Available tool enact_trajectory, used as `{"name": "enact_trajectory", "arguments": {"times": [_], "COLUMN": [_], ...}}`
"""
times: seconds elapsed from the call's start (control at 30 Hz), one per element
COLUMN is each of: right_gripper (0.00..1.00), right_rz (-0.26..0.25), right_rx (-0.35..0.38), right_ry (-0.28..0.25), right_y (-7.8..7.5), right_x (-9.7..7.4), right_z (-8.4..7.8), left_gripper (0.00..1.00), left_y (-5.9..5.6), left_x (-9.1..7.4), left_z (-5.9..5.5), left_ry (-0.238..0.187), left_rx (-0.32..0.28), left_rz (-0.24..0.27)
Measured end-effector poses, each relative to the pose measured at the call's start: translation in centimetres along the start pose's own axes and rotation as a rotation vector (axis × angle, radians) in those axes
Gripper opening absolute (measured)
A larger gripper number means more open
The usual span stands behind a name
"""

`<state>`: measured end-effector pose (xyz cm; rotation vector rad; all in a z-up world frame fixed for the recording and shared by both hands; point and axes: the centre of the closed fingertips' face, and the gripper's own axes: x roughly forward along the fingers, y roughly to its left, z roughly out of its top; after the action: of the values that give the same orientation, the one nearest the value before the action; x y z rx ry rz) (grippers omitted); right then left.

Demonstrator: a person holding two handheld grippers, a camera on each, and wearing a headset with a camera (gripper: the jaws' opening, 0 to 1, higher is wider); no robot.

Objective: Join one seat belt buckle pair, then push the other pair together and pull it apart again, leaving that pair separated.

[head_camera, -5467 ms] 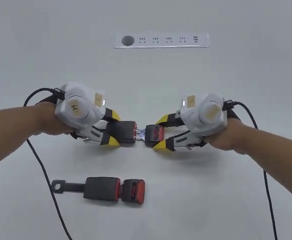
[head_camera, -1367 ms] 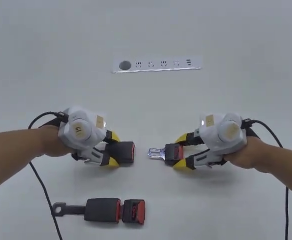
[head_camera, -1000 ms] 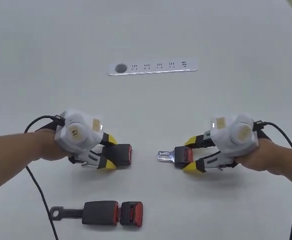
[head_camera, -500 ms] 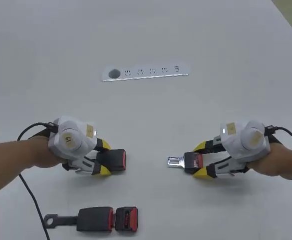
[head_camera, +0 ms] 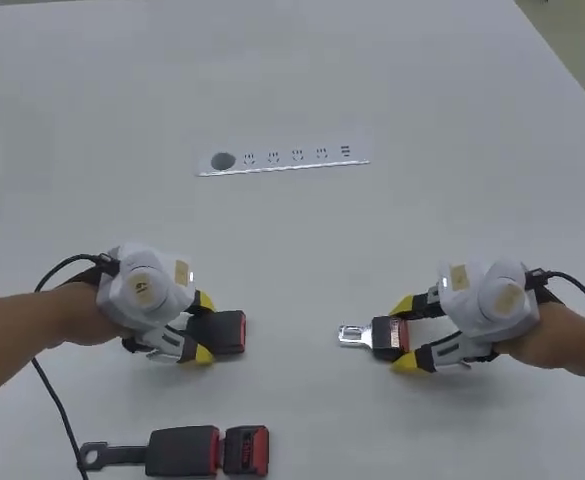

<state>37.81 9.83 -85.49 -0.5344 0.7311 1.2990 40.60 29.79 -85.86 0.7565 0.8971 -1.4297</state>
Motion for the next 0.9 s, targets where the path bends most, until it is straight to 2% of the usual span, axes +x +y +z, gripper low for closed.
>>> {"name": "enact_trajectory", "arguments": {"times": [0.03,0.07,0.17,0.27,0.33,0.43,0.47,0.5,0.6,0.7,0.77,0.83,0.9], "right_gripper": [0.55,0.58,0.62,0.69,0.72,0.78,0.8,0.81,0.84,0.86,0.87,0.88,0.9], "right_rz": [-0.005,-0.027,-0.094,-0.157,-0.204,-0.29,-0.33,-0.374,-0.433,-0.47,-0.509,-0.532,-0.549], "right_rx": [0.017,0.023,0.031,0.075,0.095,0.165,0.194,0.225,0.233,0.266,0.313,0.331,0.349], "right_ry": [-0.035,-0.052,-0.066,-0.095,-0.11,-0.168,-0.184,-0.193,-0.239,-0.26,-0.309,-0.336,-0.339], "right_y": [0.0,-0.2,-1.2,-2.1,-2.7,-3.5,-3.8,-4.1,-3.8,-3.1,-2.8,-2.1,-1.5], "right_x": [0.0,-0.3,-0.9,-1.7,-2.3,-3.6,-4.1,-4.6,-5.5,-5.9,-6.5,-7.0,-7.2], "right_z": [0.8,1.3,1.9,2.6,2.9,3.8,3.9,4.1,5.5,6.0,6.6,7.1,7.0], "left_gripper": [0.5,0.54,0.56,0.64,0.69,0.72,0.73,0.75,0.8,0.88,0.94,0.98,0.99], "left_y": [-0.2,-0.2,0.2,0.4,0.5,0.6,0.6,0.8,1.0,0.5,0.4,-0.1,-0.7], "left_x": [0.0,0.0,-1.0,-2.2,-3.2,-4.8,-5.5,-6.4,-8.4,-9.6,-10.7,-11.6,-12.2], "left_z": [0.2,0.2,0.5,1.0,1.1,0.9,0.8,1.1,1.4,0.6,0.1,-0.1,-0.4], "left_ry": [-0.01,-0.009,-0.015,-0.069,-0.101,-0.144,-0.163,-0.206,-0.314,-0.329,-0.366,-0.421,-0.443], "left_rx": [-0.001,-0.026,-0.063,-0.193,-0.229,-0.283,-0.33,-0.377,-0.457,-0.517,-0.562,-0.632,-0.668], "left_rz": [-0.01,0.001,0.052,0.094,0.131,0.19,0.22,0.265,0.35,0.421,0.497,0.527,0.55]}}
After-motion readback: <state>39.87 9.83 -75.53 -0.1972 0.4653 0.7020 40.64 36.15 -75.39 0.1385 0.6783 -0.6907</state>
